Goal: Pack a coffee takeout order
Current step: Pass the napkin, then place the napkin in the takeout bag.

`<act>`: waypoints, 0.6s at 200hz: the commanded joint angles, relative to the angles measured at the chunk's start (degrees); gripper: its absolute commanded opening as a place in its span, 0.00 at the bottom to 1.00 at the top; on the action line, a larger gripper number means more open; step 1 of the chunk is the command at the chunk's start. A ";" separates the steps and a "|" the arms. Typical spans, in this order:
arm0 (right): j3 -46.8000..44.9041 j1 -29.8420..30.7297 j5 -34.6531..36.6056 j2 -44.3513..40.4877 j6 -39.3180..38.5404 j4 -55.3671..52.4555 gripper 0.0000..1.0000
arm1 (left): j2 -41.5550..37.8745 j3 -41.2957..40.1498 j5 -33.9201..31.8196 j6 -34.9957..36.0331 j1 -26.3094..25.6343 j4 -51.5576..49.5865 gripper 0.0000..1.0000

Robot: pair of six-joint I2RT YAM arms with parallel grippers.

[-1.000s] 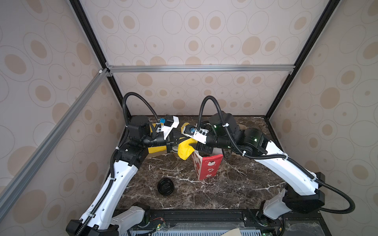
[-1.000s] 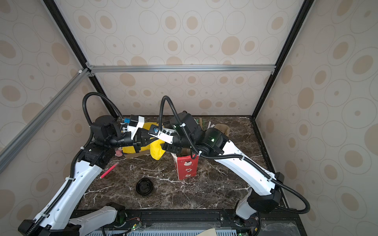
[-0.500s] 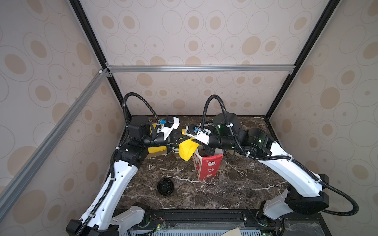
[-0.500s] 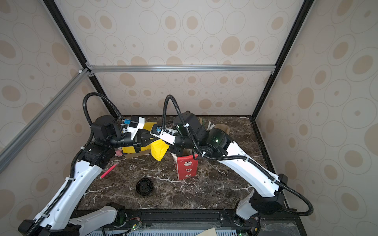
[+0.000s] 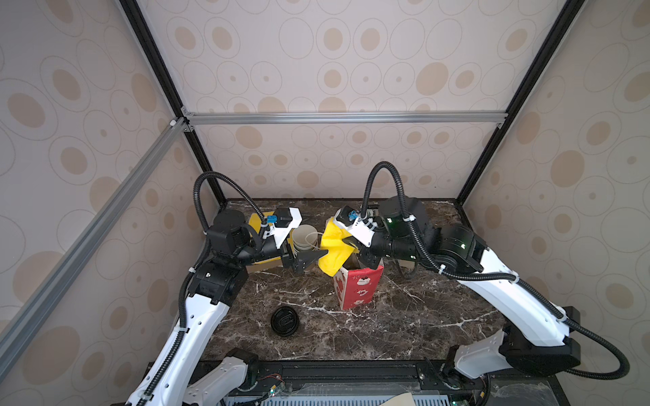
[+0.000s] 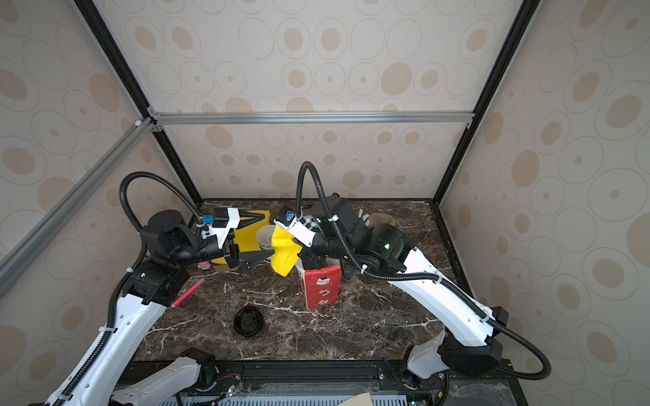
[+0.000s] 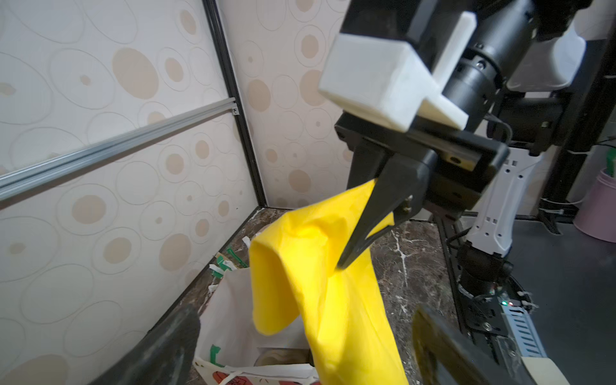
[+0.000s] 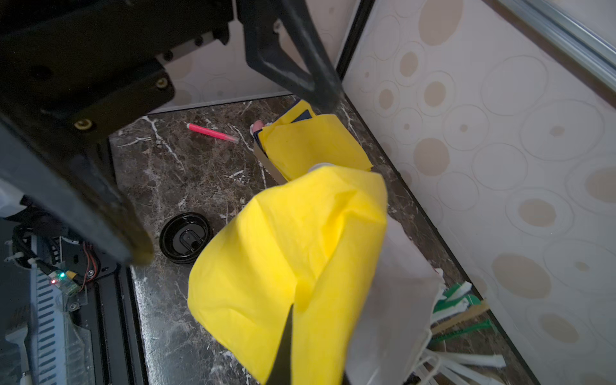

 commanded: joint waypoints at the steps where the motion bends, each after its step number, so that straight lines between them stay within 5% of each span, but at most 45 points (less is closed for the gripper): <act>1: 0.51 -0.32 10.68 -1.80 11.61 -2.62 0.00 | -3.10 -3.32 -13.97 -2.56 -0.27 8.44 0.99; 64: 18.68 -0.15 27.77 12.75 24.42 -24.63 0.00 | -7.03 -12.27 -50.17 -17.04 -0.28 20.98 0.99; 120: 18.56 -2.21 20.31 21.78 27.75 -22.61 0.00 | -7.63 -15.35 -58.55 -26.07 -0.19 20.30 0.99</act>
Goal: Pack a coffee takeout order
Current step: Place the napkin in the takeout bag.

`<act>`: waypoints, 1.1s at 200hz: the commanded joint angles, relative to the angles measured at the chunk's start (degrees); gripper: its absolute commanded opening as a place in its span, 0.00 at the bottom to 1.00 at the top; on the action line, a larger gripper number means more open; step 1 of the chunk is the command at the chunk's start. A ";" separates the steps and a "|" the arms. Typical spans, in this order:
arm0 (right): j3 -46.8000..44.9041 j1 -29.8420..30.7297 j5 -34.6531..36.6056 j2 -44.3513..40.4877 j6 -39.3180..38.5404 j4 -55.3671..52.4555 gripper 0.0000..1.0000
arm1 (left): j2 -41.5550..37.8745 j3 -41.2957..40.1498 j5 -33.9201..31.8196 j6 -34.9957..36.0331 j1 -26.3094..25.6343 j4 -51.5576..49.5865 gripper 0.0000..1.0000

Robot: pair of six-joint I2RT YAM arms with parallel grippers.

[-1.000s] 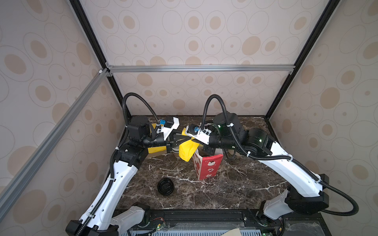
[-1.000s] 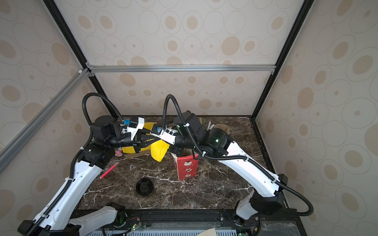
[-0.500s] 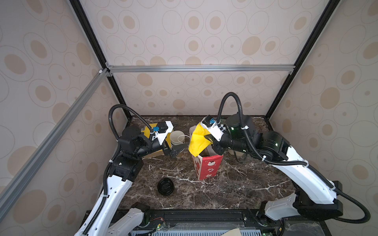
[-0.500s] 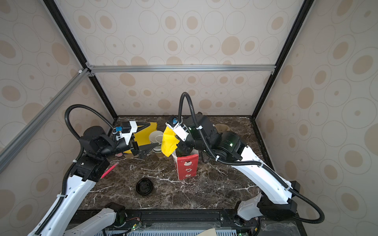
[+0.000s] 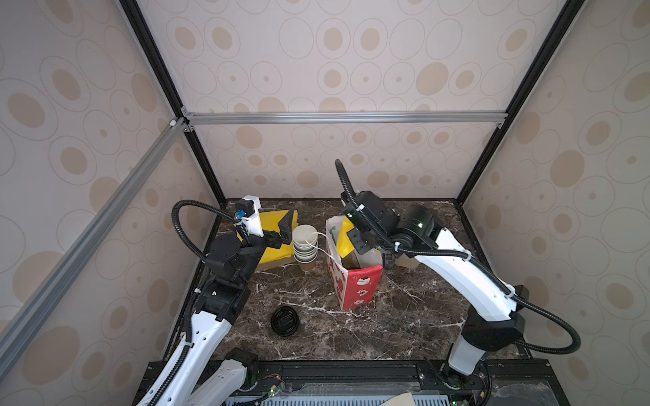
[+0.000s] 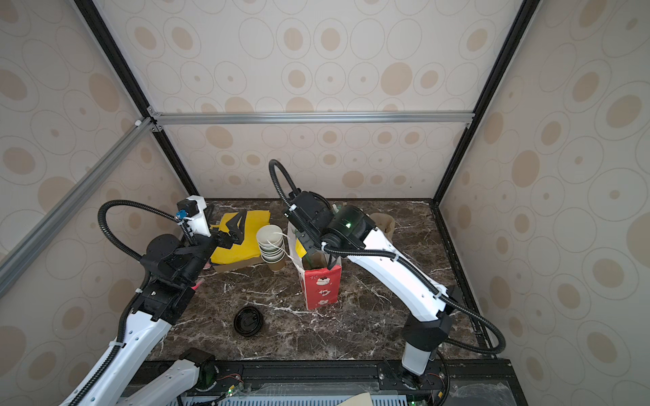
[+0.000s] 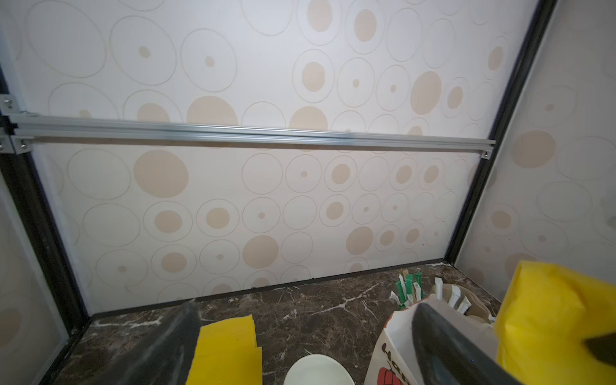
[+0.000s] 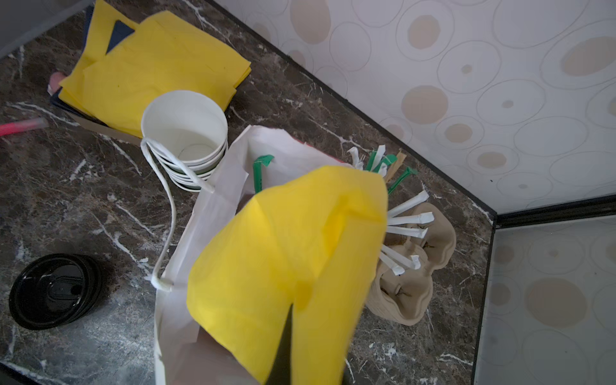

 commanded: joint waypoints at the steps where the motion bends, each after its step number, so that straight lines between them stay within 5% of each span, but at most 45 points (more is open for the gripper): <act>1: -0.55 -1.80 -2.93 1.91 3.37 -0.73 0.00 | -1.35 -1.01 -6.24 -6.03 -0.17 2.79 0.99; 150: -10.01 -7.92 -6.93 12.61 9.11 7.89 0.01 | 0.15 -0.89 -4.88 -7.43 -0.16 1.30 0.98; 220: -9.29 -8.51 -6.57 11.93 10.83 8.52 0.43 | 0.56 -0.69 -5.32 -6.82 -0.18 0.55 0.98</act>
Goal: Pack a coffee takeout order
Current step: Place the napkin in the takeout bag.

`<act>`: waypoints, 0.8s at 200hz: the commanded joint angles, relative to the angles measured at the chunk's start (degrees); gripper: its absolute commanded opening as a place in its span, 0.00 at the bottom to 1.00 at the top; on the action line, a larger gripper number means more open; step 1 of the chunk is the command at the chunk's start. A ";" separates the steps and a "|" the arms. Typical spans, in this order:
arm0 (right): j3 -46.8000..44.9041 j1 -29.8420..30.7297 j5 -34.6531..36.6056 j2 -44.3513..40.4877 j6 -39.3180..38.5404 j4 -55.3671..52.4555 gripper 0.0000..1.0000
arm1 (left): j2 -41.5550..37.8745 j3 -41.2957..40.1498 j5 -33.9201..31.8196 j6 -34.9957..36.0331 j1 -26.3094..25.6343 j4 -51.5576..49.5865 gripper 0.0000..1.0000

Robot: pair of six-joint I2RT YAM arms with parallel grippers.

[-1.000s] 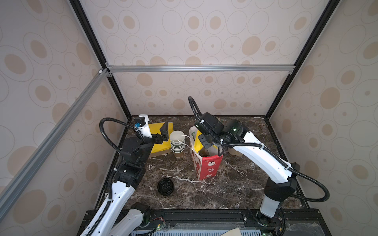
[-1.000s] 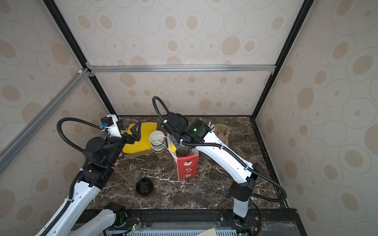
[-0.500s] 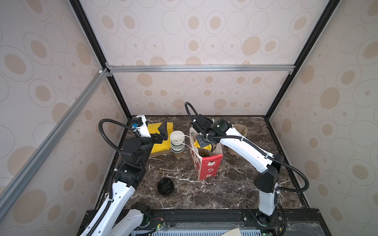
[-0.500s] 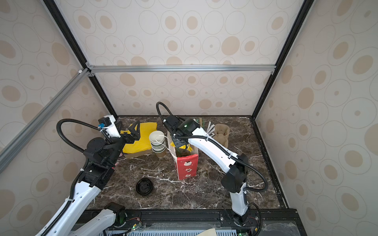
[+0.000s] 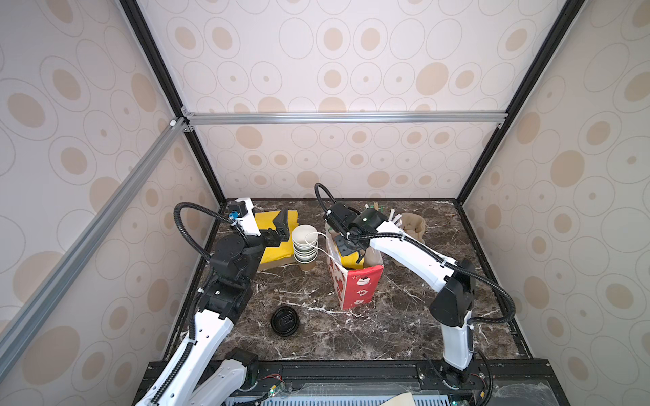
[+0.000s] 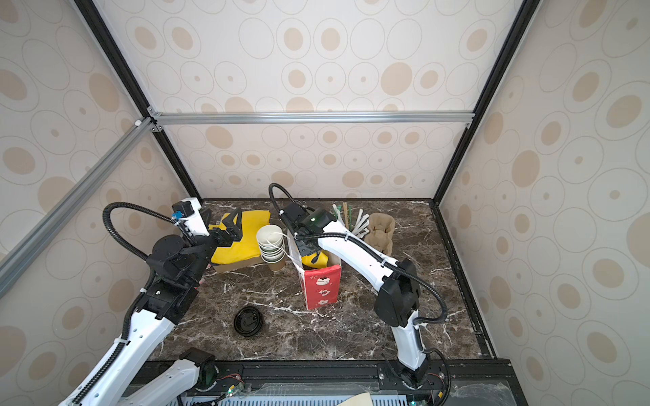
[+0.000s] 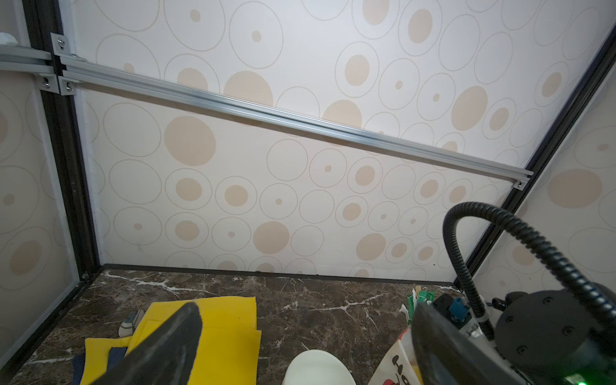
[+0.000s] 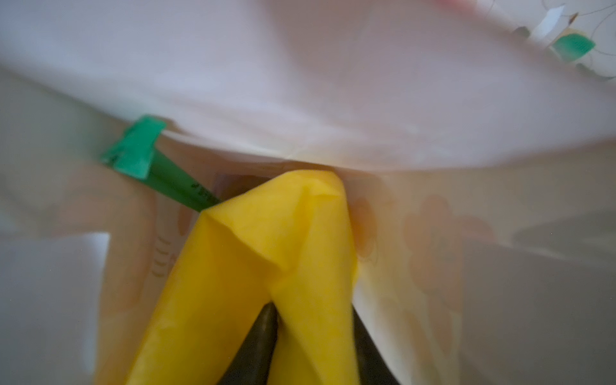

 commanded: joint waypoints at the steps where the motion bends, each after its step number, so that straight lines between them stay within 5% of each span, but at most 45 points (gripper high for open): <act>1: 1.23 -0.17 0.49 -0.81 1.53 -0.77 0.43 | -0.09 0.75 -1.00 0.24 -0.19 0.26 0.98; 77: 6.84 -0.09 2.79 -13.12 -0.26 -3.50 0.56 | 1.62 1.72 -6.15 0.07 -0.17 -2.40 0.99; 109: 7.13 -0.79 10.21 -20.22 -1.11 -5.86 0.58 | 3.58 1.86 -13.68 -1.28 -0.13 -4.21 0.99; 135: -3.70 -4.95 16.52 -31.00 -0.18 -3.40 0.59 | 5.18 -0.35 -20.94 -3.63 0.39 -3.97 0.99; 160: -25.38 -13.92 17.20 -45.83 2.34 6.56 0.58 | 5.87 -4.74 -25.72 -6.72 1.29 -1.71 0.99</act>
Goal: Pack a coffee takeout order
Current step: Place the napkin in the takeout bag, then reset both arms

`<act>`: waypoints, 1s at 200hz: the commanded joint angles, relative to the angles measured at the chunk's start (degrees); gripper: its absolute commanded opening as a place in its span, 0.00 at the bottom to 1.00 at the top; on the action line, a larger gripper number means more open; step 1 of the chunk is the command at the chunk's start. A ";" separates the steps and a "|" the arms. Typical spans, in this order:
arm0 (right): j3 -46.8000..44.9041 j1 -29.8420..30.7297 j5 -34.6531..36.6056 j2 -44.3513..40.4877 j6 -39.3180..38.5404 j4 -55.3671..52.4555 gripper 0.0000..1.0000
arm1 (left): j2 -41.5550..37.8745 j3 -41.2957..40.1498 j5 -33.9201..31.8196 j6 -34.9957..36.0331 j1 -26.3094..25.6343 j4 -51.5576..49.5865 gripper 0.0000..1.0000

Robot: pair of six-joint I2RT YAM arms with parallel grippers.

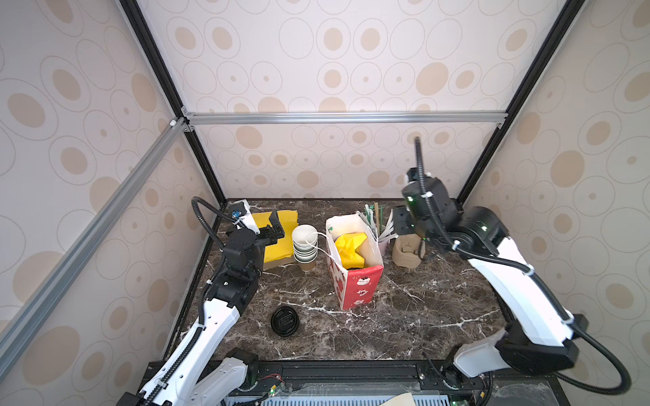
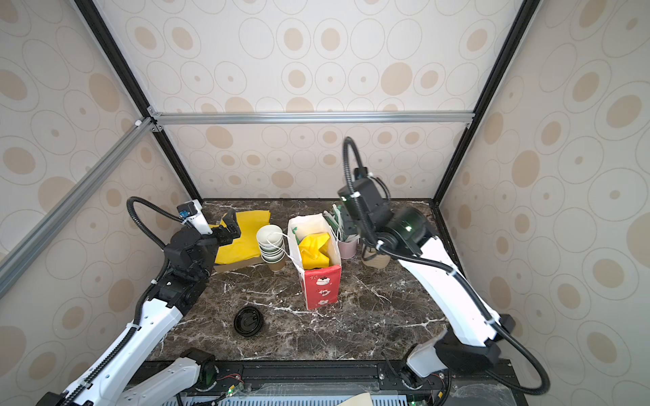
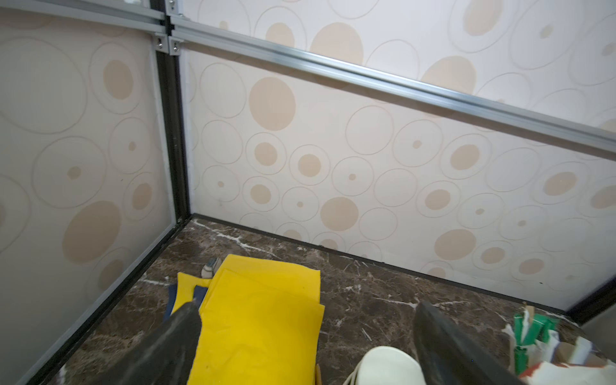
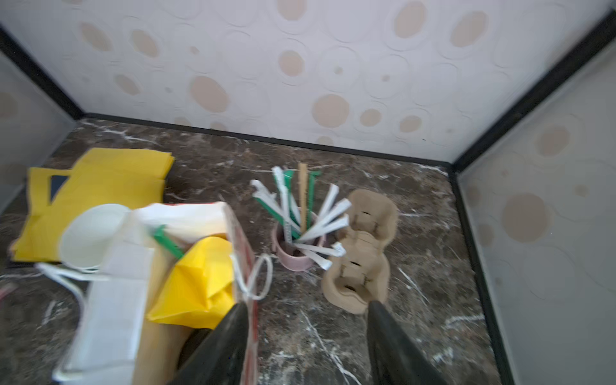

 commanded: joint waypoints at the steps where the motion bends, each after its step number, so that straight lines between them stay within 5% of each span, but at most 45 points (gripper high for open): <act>1: -16.68 -6.18 5.09 -10.05 2.14 5.98 0.58 | 0.59 -3.37 -8.14 -4.00 0.75 1.57 0.99; 47: -57.69 -21.99 4.37 -30.03 1.75 31.94 0.60 | 3.23 -15.12 -13.28 -1.23 2.88 12.47 0.99; 91: -80.68 -31.37 -2.78 -26.01 -11.18 66.01 0.67 | 6.87 -26.13 -12.19 5.79 5.93 27.26 0.99; 174: -84.33 -36.02 -24.01 4.87 -20.77 108.32 0.69 | 11.18 -36.19 1.64 13.82 12.34 44.13 0.99; 189: -88.27 -36.50 -25.60 13.22 -21.64 126.73 0.72 | 10.67 -36.87 3.96 14.17 13.82 42.63 0.99; 200: -85.96 -36.85 -25.28 9.10 -20.24 114.80 0.76 | 10.51 -38.28 4.29 14.23 14.52 44.58 0.99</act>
